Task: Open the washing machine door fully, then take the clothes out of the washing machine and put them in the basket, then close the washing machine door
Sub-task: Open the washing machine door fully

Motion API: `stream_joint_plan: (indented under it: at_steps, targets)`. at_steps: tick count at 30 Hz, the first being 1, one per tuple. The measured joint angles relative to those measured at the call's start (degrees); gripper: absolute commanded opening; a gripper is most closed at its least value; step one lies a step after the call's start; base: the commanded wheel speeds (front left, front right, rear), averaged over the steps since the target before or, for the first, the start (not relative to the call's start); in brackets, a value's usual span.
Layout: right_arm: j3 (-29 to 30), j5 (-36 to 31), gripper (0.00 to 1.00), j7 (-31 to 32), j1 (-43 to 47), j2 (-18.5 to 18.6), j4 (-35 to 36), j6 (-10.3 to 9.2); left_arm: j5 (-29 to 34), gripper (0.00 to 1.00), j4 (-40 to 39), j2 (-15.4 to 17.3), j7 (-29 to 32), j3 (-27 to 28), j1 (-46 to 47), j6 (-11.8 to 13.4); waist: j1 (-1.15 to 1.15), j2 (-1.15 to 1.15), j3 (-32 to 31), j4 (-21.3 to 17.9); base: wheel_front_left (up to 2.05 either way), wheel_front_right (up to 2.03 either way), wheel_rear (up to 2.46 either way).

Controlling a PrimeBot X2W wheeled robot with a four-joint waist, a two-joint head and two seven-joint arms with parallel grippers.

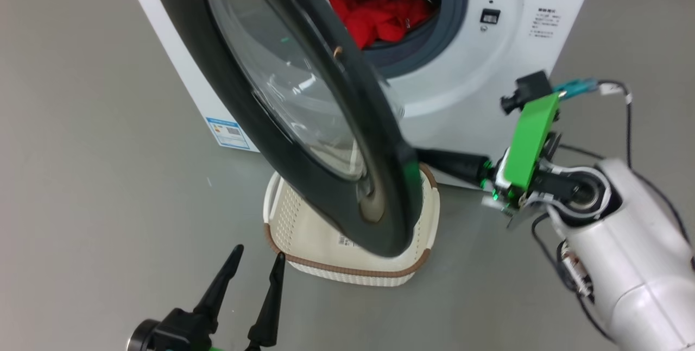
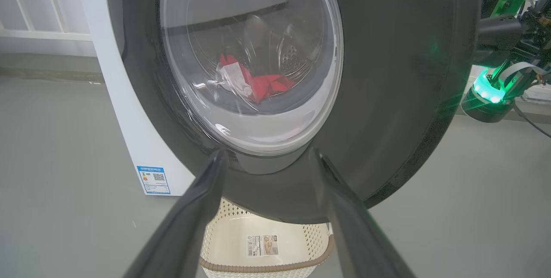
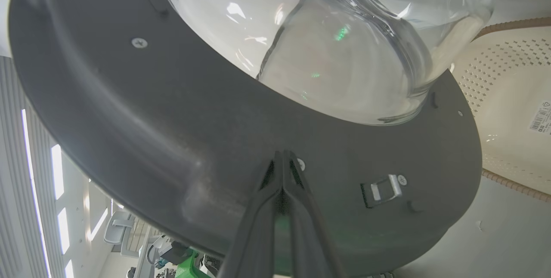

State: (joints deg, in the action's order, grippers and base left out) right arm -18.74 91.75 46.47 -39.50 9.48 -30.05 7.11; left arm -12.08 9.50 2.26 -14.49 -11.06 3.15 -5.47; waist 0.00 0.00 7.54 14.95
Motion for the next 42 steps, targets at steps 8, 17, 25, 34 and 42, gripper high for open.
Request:
stream_joint_plan:
  at_steps: [8,17,25,34,42]
  targets:
    - [-3.33,-1.87,0.0,0.02,4.17,-2.27,2.92,0.0,0.0,1.0,0.31,0.03,0.0,-0.02,-1.16,0.43,0.0,0.0,-2.15,2.41,0.0,0.0,0.0]
    - [-6.28,-2.11,0.0,-0.67,6.04,-3.72,5.49,0.0,-0.25,1.0,1.08,0.05,0.0,0.02,-2.14,0.99,0.0,0.0,-3.26,5.74,0.0,0.0,0.0]
    - [-8.7,-1.87,0.0,-2.65,7.66,-4.63,7.09,-0.01,-0.53,1.0,2.07,0.05,0.01,0.43,-2.15,2.35,0.0,0.0,-4.01,8.8,0.0,0.0,0.0]
    - [-11.44,-1.05,0.0,-4.94,7.82,-4.71,8.1,-0.01,-0.47,1.0,2.11,0.07,0.01,1.89,-2.19,3.46,0.0,0.0,-4.86,11.74,0.0,0.0,0.0]
    - [-13.58,1.19,0.0,-6.68,7.86,-4.78,8.82,-0.01,-0.43,1.0,2.11,0.07,0.0,2.23,-2.25,3.46,0.0,0.0,-5.22,13.7,0.0,0.0,0.0]
